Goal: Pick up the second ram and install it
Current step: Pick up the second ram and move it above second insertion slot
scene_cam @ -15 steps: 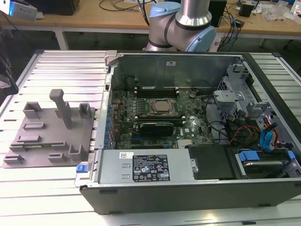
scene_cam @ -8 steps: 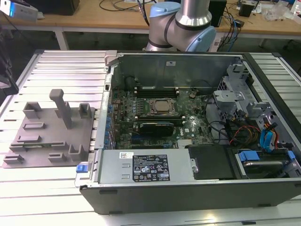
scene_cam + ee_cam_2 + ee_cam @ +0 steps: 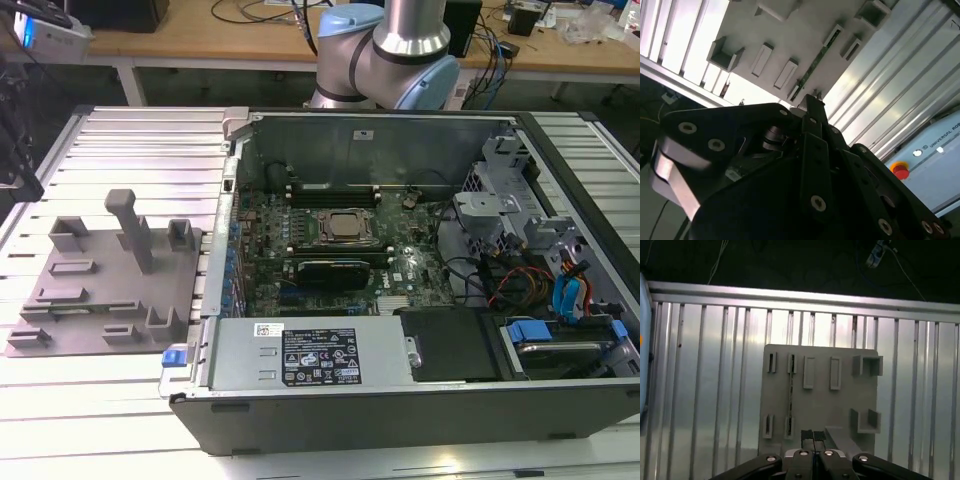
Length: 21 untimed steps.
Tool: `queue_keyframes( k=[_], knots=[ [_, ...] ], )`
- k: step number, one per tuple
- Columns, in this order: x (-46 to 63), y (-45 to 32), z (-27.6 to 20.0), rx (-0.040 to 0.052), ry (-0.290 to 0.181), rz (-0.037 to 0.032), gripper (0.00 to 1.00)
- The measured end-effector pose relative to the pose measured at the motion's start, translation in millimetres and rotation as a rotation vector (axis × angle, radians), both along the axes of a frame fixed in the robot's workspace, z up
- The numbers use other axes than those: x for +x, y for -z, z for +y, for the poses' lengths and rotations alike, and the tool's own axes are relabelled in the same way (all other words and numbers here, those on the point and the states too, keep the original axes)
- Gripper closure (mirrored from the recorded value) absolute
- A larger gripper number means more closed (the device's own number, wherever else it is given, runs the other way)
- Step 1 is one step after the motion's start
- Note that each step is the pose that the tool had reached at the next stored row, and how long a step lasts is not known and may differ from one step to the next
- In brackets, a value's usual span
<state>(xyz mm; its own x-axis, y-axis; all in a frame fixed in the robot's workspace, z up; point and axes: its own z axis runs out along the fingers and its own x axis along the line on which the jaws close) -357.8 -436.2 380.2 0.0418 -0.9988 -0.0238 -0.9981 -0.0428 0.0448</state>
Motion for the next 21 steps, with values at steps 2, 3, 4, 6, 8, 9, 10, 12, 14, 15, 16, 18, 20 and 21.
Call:
queue_keyframes(
  k=[2, 3, 4, 6, 8, 9, 10, 12, 14, 15, 16, 18, 20, 21],
  knots=[
    [0.0, 0.1, 0.0, 0.0000, 0.031, 0.0001, 0.92],
    [0.0, 0.2, 0.0, 0.0001, 0.031, 0.0000, 0.92],
    [0.0, 0.1, 0.0, 0.0000, 0.031, 0.0001, 0.92],
    [0.0, 0.1, 0.0, 0.0000, 0.031, 0.0000, 0.92],
    [0.0, 0.1, 0.0, 0.0000, 0.031, 0.0001, 0.79],
    [0.0, 0.1, 0.0, 0.0000, 0.031, 0.0000, 0.72],
    [0.0, 0.1, 0.0, 0.0000, 0.031, 0.0001, 0.72],
    [0.0, 3.0, 0.0, 0.0001, 0.031, 0.0000, 0.72],
    [0.0, 6.1, 0.0, 0.0000, 0.031, 0.0000, 0.72],
    [0.0, 9.5, -0.1, 0.0001, 0.031, 0.0000, 0.72],
    [-0.1, 11.2, -0.1, 0.0003, 0.031, 0.0000, 0.72],
    [-0.1, 16.8, -0.1, 0.0004, 0.031, 0.0001, 0.72],
    [-0.1, 20.9, -0.1, 0.0005, 0.031, 0.0000, 0.72],
    [-0.1, 22.6, -0.1, 0.0004, 0.031, 0.0001, 0.72]
  ],
)
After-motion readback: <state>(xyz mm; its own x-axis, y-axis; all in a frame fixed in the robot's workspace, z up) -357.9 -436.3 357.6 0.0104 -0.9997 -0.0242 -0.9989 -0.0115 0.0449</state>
